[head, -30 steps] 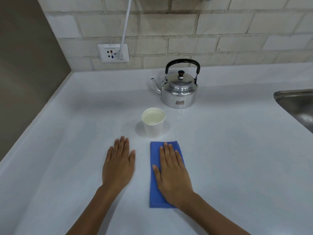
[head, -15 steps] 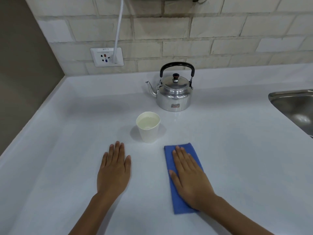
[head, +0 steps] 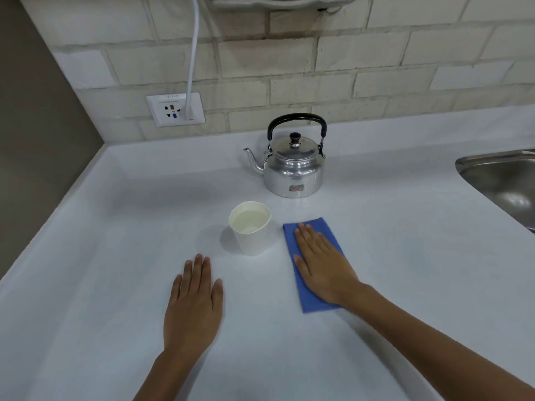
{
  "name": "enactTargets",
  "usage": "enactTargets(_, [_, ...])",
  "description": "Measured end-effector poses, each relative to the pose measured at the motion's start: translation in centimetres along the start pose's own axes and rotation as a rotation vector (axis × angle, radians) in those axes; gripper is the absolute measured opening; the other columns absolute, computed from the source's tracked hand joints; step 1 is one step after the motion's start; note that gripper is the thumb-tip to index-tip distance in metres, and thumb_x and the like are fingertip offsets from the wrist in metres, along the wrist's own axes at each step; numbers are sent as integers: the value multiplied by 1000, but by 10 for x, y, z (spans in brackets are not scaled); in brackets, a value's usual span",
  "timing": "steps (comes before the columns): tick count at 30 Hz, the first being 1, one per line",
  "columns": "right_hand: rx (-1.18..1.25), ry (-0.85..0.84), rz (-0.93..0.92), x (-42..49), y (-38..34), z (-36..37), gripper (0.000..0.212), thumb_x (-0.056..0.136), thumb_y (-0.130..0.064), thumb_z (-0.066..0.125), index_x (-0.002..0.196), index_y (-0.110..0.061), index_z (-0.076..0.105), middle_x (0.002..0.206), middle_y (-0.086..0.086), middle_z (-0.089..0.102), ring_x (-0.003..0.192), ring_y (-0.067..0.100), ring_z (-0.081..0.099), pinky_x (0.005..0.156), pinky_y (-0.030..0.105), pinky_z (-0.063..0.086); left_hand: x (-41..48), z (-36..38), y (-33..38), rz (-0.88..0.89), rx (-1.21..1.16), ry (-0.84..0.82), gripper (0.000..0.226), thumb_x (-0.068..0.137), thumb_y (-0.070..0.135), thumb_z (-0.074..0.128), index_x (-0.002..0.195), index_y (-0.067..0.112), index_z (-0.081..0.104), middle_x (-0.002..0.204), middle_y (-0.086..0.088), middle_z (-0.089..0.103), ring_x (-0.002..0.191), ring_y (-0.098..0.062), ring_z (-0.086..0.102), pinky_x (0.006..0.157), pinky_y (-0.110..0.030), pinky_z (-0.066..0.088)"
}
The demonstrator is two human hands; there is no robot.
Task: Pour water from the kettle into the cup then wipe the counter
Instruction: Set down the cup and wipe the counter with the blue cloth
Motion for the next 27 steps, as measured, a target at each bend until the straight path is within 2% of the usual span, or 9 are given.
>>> enactTargets(2, [11,-28,-71,-4,11,-2,56,98,-41,17,145,-19,-4,156,-4,-4,142,7,-9,113,22,-10,0,-2,1,0,-4,-6,70,81,44,-9,143,12,2,155,-3,5,143,-18,1,113,-29,-3])
enactTargets(4, [-27,-38,-13,8,32,-8,56,98,-39,19,146,-19,-2,157,-3,-1,143,8,-6,115,23,-9,-1,-1,1,-1,6,-12,78,74,47,-16,142,14,-1,155,-2,3,143,-16,0,113,-28,-4])
enactTargets(7, [-53,-35,62,35,41,-11,56,98,-37,18,146,-16,-2,158,-1,-1,144,11,-6,116,27,-8,0,-2,2,-6,4,4,78,73,45,-16,142,13,1,155,-4,4,143,-18,1,114,-30,-2])
enactTargets(9, [-51,-74,-19,50,27,-2,55,99,-36,16,146,-16,-3,158,0,-2,144,11,-7,115,26,-9,0,-4,5,3,2,20,79,75,47,-17,142,10,5,154,-6,8,143,-21,4,114,-31,0])
enactTargets(11, [-29,-123,-137,65,11,6,53,99,-36,15,146,-18,-3,158,-1,-2,143,9,-7,115,25,-9,-1,-5,8,11,-7,29,88,75,52,-27,141,8,11,153,-9,14,142,-24,11,113,-33,5])
enactTargets(14, [19,-183,-272,96,-12,9,52,99,-35,18,146,-19,1,158,-3,3,143,8,-3,116,24,-5,1,-5,6,-5,-10,28,98,66,55,-37,141,10,7,154,-8,12,142,-23,9,113,-32,4])
enactTargets(18, [49,-213,-327,129,-30,9,53,99,-29,27,147,-16,8,157,0,11,144,13,4,117,26,0,2,-6,8,-7,-9,15,80,83,51,-10,139,6,25,148,-11,28,138,-27,23,111,-36,15])
enactTargets(23, [46,-198,-358,114,-28,8,52,100,-32,23,146,-19,5,157,-3,7,144,9,1,115,23,-3,0,-6,3,7,-27,28,91,73,59,-25,142,13,12,153,-3,16,142,-18,11,112,-29,3])
enactTargets(27, [34,-160,-441,56,10,-2,50,99,-36,20,143,-31,-4,152,-19,-4,140,-3,-9,113,14,-12,1,-4,0,0,-23,31,81,78,56,-16,141,13,10,153,-2,16,141,-16,9,113,-30,4])
Point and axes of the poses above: each hand's wrist, its own x-axis towards the middle knuckle, its own z-axis out of the palm, y = z × x, the point moved 9 cm from there along x, towards the middle knuckle
